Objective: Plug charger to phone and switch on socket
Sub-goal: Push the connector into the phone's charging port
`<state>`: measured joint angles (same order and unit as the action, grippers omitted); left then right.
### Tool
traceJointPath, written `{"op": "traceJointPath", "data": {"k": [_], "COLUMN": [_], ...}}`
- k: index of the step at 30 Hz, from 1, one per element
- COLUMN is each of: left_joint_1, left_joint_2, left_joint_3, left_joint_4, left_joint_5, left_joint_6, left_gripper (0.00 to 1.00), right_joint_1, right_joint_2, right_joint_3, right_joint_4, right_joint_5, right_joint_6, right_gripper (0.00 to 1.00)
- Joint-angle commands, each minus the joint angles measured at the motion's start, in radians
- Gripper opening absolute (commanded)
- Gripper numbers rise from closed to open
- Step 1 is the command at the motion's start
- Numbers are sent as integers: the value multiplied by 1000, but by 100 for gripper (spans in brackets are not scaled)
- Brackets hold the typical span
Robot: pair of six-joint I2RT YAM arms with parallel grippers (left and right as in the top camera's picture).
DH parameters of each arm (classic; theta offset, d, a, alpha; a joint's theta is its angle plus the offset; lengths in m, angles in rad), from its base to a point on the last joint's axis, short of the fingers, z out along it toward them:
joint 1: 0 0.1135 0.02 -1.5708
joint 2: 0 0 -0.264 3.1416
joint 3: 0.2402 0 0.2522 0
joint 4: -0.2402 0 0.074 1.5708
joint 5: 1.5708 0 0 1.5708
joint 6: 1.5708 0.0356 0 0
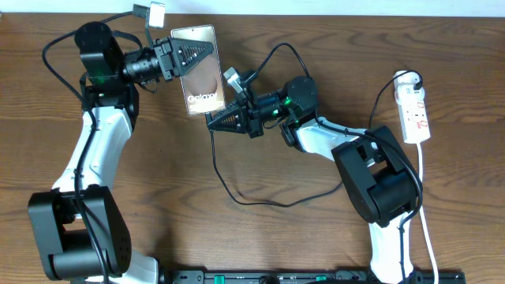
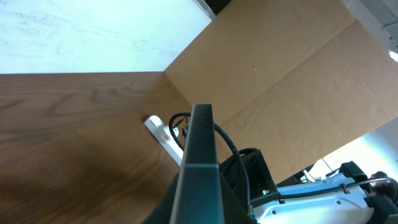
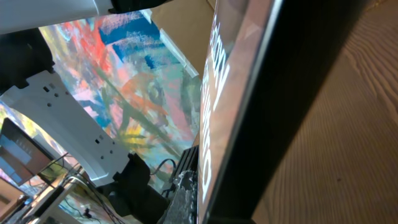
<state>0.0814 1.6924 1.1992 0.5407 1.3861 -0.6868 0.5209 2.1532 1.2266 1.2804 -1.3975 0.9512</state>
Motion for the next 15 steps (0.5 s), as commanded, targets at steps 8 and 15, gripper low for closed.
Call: {"op": "traceJointPath", "data": {"k": [8,15], "left_joint_1": [-16,-15], "left_joint_2": [-13,-13], "left_joint_3": [1,1], "left_joint_4": [-8,-8], "left_joint_5": [151,147], "left_joint_6": [67,66], "left_gripper": [7,8], "right_joint_1": [-27,-29], "right_joint_2": [-15,-15], "right_joint_3": [56,56], "right_joint_4": [21,21], "right_joint_5": [164,164], "right_joint_6": [-1,-1], "right_gripper": [1,1]}}
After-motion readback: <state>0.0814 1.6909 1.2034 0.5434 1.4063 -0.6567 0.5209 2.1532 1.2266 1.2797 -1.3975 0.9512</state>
